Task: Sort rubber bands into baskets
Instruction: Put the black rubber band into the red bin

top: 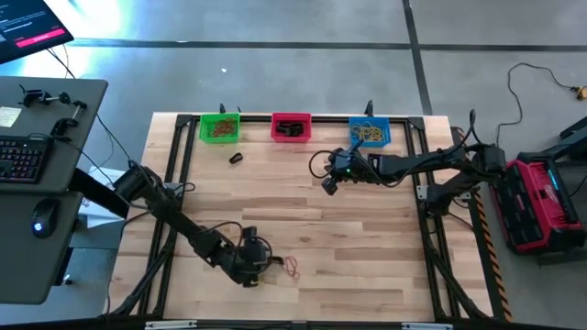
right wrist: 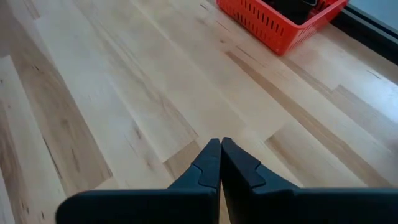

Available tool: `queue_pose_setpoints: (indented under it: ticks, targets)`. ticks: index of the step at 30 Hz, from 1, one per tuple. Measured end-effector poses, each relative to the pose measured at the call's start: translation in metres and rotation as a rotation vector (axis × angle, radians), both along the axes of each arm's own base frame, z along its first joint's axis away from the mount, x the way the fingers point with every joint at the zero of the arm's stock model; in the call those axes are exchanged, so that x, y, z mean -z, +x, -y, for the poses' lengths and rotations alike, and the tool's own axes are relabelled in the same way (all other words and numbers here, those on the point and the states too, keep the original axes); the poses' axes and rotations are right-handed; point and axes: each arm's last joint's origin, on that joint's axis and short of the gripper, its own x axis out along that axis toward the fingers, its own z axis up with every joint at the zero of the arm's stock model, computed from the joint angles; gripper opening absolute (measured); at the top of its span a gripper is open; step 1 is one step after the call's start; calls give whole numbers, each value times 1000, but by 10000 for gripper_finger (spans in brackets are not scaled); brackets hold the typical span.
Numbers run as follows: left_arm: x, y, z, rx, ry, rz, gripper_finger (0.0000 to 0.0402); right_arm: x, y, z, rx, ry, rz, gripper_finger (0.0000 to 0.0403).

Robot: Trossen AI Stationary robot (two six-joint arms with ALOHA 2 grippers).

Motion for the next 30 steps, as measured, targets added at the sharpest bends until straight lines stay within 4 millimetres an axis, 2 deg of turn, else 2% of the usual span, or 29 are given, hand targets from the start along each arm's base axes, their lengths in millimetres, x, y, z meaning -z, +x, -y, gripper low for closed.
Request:
queue_pose_setpoints:
  ticks: [12,17,20,25,30]
  targets:
    - [0,3,-3,95,67,-10,9,-1,0,1,-13,-57,-17,0]
    - [-1,9,-14,92,75,-37,4,-1,0,1,-16,-71,-24,0]
    - [-10,13,-22,79,78,-20,3,-1,0,0,-21,-71,-24,0]
    - [-41,21,-47,-10,64,68,1,-1,1,-5,-38,-72,-24,0]
    - [-79,24,-87,-104,115,152,1,-1,2,-6,-38,-79,-25,0]
